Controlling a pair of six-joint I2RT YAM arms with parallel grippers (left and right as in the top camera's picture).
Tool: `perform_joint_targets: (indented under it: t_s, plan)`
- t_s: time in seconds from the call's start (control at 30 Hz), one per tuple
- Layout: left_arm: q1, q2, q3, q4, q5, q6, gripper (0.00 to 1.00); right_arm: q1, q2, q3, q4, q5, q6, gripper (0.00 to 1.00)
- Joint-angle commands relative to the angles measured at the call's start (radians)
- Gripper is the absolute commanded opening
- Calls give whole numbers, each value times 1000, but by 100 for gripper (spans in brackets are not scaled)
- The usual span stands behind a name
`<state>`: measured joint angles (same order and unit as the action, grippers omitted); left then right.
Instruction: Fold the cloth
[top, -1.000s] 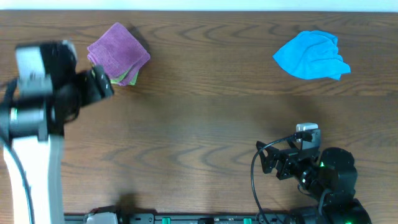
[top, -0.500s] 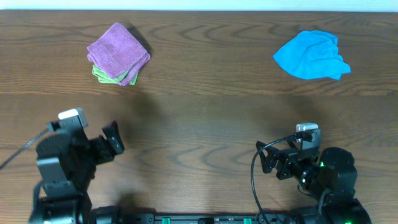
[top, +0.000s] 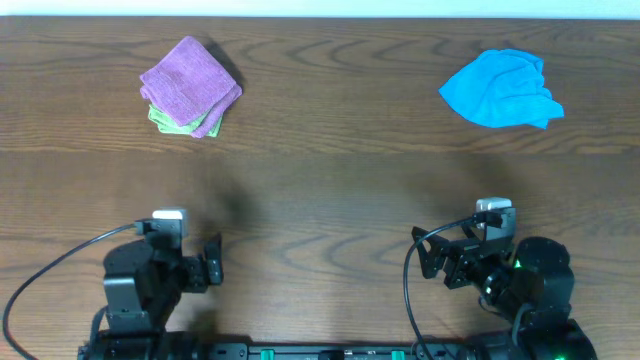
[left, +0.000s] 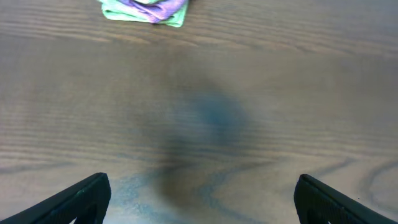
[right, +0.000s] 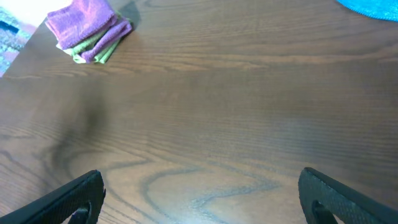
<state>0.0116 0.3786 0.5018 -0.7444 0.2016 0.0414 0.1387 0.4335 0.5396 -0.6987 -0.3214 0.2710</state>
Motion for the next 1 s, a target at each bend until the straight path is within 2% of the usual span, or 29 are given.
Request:
perform_joint_targets:
  t_s: [0.0,0.4,0.97]
  plan:
    - [-49,-45,-37,5,-58,37,95,-8,-3,0,-1,-6,10,99]
    - [-73,-247,-163,0,-79,-28,95,-8,-3,0,-1,-6,10,99]
    - [-71,-343,-185,-132,-158,-26,96,-8,-3,0,-1,-6,10,99]
